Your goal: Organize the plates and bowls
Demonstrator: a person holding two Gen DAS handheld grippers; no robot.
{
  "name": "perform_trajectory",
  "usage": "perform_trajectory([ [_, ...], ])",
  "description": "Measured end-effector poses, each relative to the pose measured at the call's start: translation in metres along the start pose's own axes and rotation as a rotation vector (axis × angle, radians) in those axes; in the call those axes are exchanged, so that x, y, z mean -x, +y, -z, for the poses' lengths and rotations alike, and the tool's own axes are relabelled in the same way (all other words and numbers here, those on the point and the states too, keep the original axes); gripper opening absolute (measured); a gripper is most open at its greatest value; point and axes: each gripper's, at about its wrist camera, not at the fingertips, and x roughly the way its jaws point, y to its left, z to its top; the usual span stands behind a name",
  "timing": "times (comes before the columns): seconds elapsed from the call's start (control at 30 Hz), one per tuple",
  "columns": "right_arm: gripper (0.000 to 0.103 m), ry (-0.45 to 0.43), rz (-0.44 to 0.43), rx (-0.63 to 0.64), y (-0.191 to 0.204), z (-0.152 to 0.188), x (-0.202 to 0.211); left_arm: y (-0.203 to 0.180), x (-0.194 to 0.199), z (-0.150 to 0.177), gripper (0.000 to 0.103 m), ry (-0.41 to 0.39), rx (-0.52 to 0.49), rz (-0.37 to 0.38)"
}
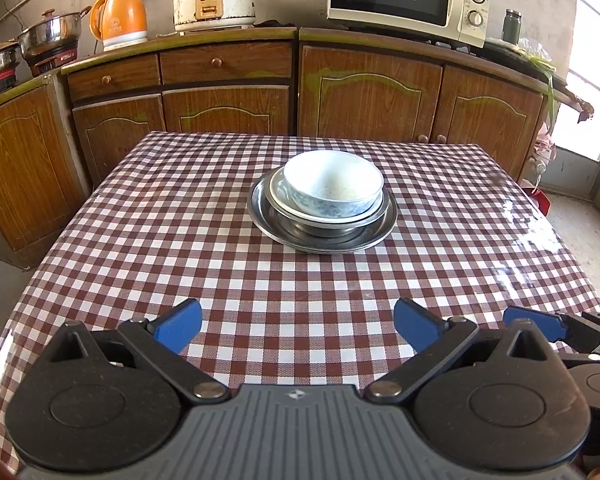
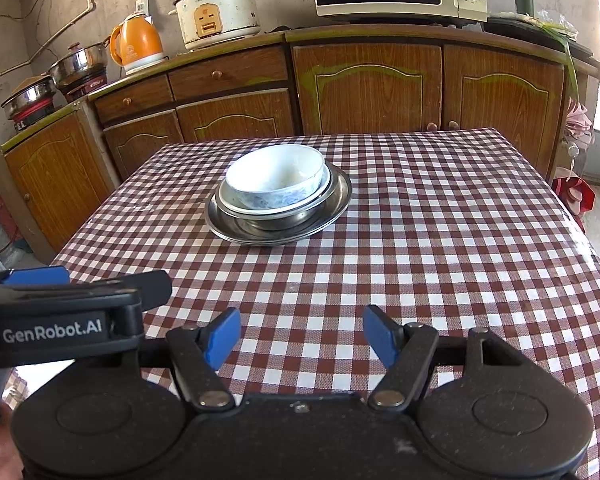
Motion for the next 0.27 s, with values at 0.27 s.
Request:
perform_trajectory([
  [0.27,0.080,0.003,0.005,0.007,-0.0008,0.0003,-0.0014,0.0002,-0.0015,-0.0003,0.103,0.010,-0.003,0.003],
])
